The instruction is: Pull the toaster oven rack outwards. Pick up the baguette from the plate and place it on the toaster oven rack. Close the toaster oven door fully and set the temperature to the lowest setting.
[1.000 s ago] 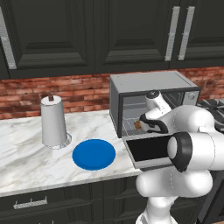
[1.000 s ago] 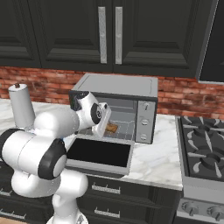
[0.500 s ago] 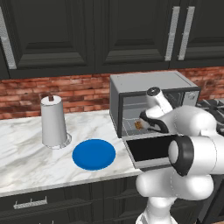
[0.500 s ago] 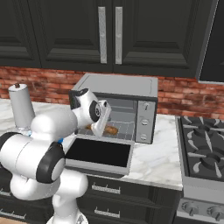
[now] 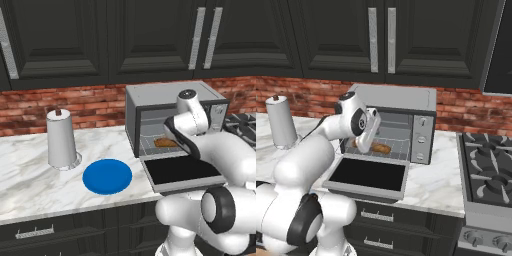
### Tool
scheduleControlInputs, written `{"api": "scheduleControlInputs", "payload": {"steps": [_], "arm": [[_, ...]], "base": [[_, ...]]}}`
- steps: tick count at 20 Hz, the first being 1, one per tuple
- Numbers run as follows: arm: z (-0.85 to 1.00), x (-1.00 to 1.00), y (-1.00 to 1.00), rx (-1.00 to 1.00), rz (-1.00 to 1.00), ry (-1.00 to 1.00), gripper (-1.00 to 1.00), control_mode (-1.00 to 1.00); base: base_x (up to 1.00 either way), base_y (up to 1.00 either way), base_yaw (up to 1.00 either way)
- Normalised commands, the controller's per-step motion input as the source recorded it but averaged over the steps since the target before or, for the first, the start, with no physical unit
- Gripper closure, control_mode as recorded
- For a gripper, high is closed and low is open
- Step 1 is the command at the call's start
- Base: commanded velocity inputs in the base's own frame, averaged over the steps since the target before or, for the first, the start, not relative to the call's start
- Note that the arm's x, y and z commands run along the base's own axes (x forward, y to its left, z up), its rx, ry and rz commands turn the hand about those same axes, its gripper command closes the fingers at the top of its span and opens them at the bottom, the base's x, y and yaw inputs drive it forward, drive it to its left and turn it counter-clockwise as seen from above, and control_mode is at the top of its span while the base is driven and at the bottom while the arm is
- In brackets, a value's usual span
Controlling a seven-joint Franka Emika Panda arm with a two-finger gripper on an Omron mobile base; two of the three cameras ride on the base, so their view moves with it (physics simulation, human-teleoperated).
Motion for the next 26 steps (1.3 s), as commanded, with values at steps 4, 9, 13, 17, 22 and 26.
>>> {"api": "scheduleControlInputs", "payload": {"steps": [4,9,13,17,22,26], "arm": [[0.17,-0.54,0.00,0.02,0.00,0.00,-1.00,-1.00],[0.18,-0.56,0.02,0.12,-0.23,0.02,-1.00,-1.00],[0.03,-0.36,0.01,0.25,-0.79,0.01,-1.00,-1.00],[0.25,-0.11,0.00,0.33,-0.76,0.01,-1.00,-1.00],[0.10,-0.10,0.01,0.27,-0.71,0.01,-1.00,-1.00],[-0.61,-0.28,0.00,0.05,-0.35,-0.04,-1.00,-1.00]], "base": [[0.00,0.00,0.00],[0.00,0.00,0.00],[0.00,0.00,0.00],[0.00,0.00,0.00],[0.00,0.00,0.00],[0.00,0.00,0.00]]}}
